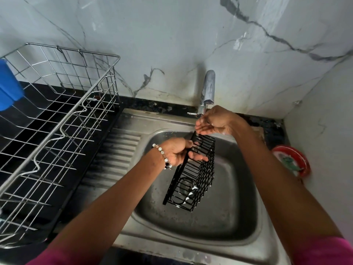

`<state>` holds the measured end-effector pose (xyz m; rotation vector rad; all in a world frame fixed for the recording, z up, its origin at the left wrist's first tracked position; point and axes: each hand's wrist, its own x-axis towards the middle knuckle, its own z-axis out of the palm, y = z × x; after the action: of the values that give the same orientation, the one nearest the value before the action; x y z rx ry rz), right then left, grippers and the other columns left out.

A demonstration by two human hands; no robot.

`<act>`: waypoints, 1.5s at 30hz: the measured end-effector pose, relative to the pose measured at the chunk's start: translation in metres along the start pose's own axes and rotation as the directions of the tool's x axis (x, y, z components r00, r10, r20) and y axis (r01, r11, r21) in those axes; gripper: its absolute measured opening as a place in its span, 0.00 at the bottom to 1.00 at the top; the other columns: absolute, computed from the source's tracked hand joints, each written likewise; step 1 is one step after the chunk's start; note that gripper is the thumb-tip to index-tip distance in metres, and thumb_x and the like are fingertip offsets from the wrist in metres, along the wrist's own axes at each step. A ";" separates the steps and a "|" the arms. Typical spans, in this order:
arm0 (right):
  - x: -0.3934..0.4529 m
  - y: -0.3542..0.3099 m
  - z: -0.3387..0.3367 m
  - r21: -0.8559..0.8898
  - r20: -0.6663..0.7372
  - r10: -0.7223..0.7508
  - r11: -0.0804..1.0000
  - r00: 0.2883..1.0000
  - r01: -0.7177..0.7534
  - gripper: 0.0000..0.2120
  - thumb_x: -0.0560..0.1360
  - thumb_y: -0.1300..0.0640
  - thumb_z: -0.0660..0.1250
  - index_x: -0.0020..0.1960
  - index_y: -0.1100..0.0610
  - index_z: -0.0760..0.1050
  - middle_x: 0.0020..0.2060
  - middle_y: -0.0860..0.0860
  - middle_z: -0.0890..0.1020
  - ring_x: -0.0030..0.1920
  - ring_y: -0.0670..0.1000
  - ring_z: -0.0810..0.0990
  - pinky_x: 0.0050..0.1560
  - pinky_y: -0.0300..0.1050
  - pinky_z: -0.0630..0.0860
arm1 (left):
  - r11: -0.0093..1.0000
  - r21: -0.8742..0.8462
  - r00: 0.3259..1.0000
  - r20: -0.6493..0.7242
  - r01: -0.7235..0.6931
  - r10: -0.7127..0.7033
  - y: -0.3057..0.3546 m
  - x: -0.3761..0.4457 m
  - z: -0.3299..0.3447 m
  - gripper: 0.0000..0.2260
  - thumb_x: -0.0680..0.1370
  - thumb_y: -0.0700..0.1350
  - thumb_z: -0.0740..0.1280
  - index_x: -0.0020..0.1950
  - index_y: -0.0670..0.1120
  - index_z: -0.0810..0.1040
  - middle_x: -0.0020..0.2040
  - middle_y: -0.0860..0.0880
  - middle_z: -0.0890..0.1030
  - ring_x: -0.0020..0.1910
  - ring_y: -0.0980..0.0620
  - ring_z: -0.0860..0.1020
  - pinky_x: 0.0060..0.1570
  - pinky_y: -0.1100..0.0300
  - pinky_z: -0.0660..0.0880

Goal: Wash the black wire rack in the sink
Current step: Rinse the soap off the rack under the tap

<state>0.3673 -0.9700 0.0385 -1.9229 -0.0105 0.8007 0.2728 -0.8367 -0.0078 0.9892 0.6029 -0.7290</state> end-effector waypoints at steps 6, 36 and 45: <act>0.011 0.045 -0.003 -0.458 -0.118 -0.167 0.884 0.979 0.095 0.18 0.75 0.49 0.69 0.59 0.60 0.77 0.55 0.57 0.80 0.55 0.52 0.77 0.51 0.44 0.71 | 0.970 0.217 0.994 0.013 -0.107 0.107 -0.018 -0.019 -0.012 0.16 0.85 0.40 0.49 0.66 0.44 0.73 0.39 0.34 0.83 0.23 0.48 0.78 0.20 0.66 0.65; -0.016 0.027 -0.001 -0.072 -0.181 -0.385 0.923 0.905 0.378 0.05 0.74 0.63 0.70 0.49 0.58 0.81 0.47 0.52 0.84 0.49 0.49 0.81 0.50 0.41 0.77 | 0.943 0.162 0.928 -0.195 -0.290 0.319 0.025 0.005 0.002 0.15 0.84 0.45 0.54 0.45 0.45 0.76 0.41 0.46 0.84 0.29 0.56 0.81 0.30 0.62 0.62; -0.025 -0.011 -0.012 0.267 0.049 -0.114 0.959 0.992 0.097 0.10 0.77 0.75 0.58 0.51 0.71 0.77 0.51 0.69 0.80 0.53 0.63 0.82 0.47 0.49 0.83 | 0.950 0.225 0.940 -0.217 -0.215 0.264 0.021 0.014 0.011 0.14 0.84 0.46 0.53 0.43 0.46 0.74 0.47 0.42 0.84 0.25 0.55 0.79 0.27 0.63 0.63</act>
<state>0.3581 -0.9832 0.0636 -1.6303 -0.0432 0.7516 0.2992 -0.8429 -0.0023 1.3265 0.6167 -0.4562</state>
